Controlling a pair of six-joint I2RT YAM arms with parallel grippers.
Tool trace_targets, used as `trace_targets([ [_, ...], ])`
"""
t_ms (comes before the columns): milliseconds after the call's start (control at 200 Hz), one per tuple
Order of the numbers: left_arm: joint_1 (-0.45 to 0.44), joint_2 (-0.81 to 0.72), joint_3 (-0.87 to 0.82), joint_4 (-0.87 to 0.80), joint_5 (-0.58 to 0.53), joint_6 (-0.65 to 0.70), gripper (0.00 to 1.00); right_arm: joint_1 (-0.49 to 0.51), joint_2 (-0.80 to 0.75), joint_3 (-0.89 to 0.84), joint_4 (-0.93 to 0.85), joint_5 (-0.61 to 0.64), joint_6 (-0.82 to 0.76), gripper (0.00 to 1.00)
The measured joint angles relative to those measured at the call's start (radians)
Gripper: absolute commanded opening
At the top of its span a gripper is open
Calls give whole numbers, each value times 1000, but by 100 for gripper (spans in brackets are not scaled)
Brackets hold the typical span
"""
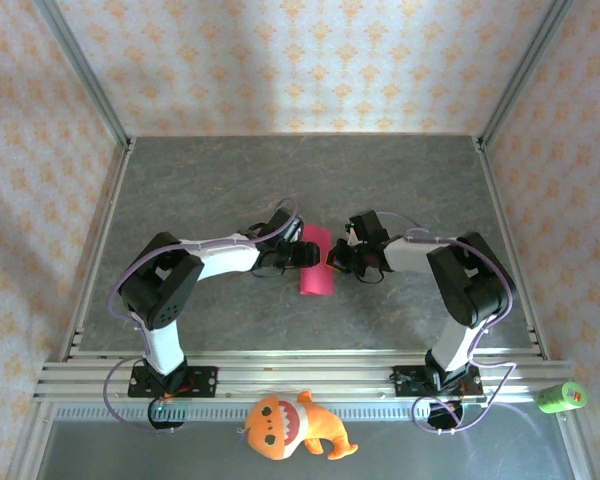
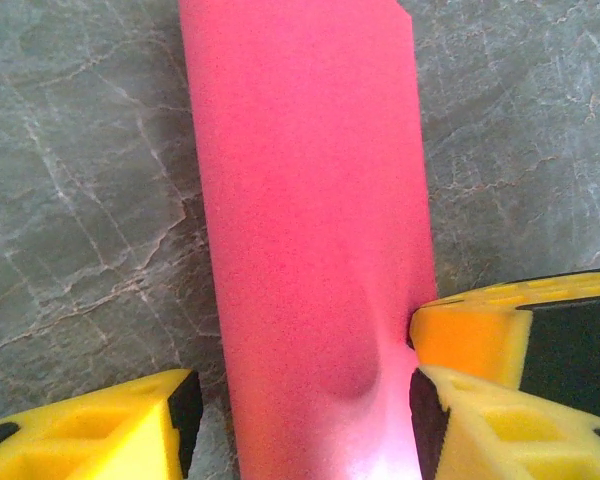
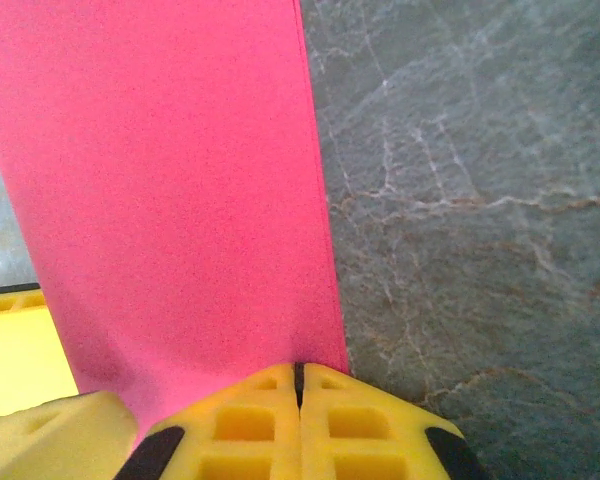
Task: Fold a paper plane with a square sheet of paper (pick it up from the middle)
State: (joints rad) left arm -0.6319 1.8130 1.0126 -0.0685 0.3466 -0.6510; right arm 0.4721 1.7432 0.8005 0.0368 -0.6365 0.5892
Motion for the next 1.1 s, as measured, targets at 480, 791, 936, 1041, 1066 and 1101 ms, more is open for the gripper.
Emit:
trace_targets([
  [480, 0, 21, 0, 2, -40, -11, 48, -30, -59, 0, -23, 12, 58, 11],
  [791, 0, 22, 0, 1, -43, -9, 48, -170, -335, -48, -54, 167, 87, 10],
  [936, 0, 22, 0, -3, -48, -3, 48, -179, -338, -89, -72, 178, 94, 10],
  [1041, 0, 23, 2, -9, -50, 5, 47, -179, -336, -96, -85, 181, 95, 10],
  [1066, 0, 24, 3, -10, -51, 5, 47, -179, -336, -96, -85, 181, 95, 9],
  [1101, 0, 27, 8, -16, -53, 9, 47, -179, -335, -96, -85, 182, 96, 9],
])
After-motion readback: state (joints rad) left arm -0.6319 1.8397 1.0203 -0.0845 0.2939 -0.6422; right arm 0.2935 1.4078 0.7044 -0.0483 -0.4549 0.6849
